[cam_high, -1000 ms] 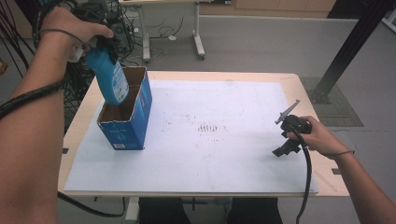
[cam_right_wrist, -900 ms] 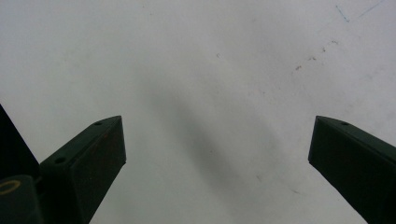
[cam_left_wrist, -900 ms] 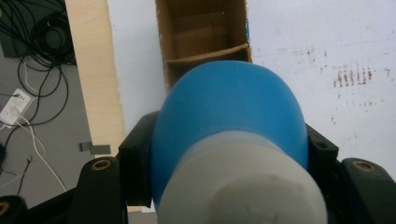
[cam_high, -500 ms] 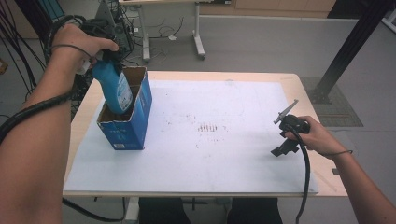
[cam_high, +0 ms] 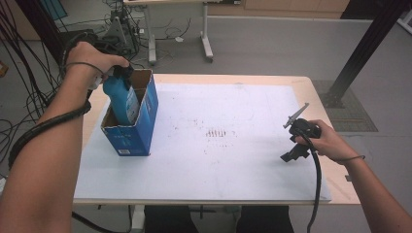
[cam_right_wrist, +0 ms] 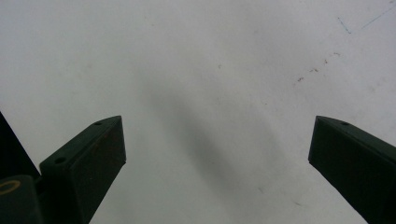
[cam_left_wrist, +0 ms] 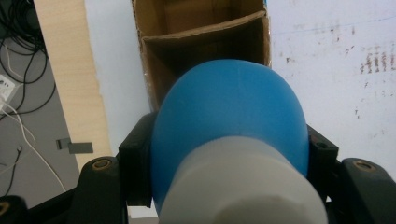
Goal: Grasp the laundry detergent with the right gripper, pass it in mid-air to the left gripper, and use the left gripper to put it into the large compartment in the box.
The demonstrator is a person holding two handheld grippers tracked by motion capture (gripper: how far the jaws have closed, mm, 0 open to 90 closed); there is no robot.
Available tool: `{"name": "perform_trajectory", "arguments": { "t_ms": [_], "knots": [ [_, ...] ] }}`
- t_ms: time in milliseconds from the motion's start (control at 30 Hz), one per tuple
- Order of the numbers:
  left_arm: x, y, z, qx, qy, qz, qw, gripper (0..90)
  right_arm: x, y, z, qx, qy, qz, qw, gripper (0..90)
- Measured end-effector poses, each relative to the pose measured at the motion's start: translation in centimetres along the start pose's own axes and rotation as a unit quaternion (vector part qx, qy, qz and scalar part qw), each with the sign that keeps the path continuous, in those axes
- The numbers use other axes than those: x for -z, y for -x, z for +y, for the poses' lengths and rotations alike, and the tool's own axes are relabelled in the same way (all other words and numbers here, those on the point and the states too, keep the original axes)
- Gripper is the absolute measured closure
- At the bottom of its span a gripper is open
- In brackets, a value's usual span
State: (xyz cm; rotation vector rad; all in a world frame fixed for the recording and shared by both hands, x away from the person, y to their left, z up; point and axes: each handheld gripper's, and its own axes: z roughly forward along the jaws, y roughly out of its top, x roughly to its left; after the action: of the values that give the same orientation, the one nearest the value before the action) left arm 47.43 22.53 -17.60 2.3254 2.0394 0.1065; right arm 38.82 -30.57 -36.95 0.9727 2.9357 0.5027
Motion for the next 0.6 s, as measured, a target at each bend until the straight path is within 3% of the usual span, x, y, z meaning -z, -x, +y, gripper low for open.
{"name": "perform_trajectory", "arguments": {
  "t_ms": [600],
  "knots": [
    [-4.8, -0.4, -0.4, 0.01, -0.016, 0.003, 0.9998, 37.5, -0.2, 0.0, -0.3, -0.003, 0.003, 0.003, 1.0, 3.8]
  ]
}}
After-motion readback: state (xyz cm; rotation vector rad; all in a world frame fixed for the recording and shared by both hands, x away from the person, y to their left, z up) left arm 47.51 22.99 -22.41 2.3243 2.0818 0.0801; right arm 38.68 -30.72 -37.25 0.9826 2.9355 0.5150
